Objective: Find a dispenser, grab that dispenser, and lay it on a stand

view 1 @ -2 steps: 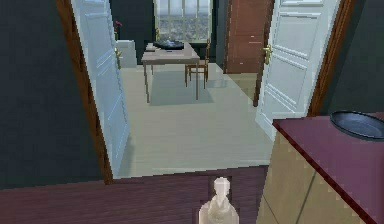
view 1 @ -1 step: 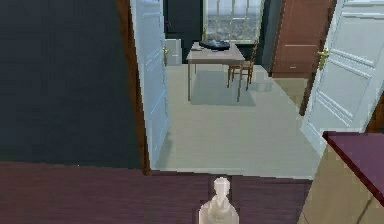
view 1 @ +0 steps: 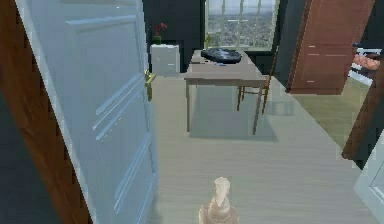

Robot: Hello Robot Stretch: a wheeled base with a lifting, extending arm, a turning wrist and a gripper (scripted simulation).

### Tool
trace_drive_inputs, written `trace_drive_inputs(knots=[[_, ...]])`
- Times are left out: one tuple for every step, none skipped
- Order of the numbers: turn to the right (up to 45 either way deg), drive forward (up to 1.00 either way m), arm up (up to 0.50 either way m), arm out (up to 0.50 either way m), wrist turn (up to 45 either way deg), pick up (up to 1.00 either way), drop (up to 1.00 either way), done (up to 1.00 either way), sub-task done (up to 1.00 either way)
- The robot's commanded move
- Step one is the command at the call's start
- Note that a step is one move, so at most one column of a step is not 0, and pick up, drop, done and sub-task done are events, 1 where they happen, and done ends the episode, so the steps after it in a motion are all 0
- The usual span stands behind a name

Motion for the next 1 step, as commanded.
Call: trace_drive_inputs(knots=[[-3.0,0.0,0.0,0.0,0.0,0.0,0.0,0.0,0.0]])
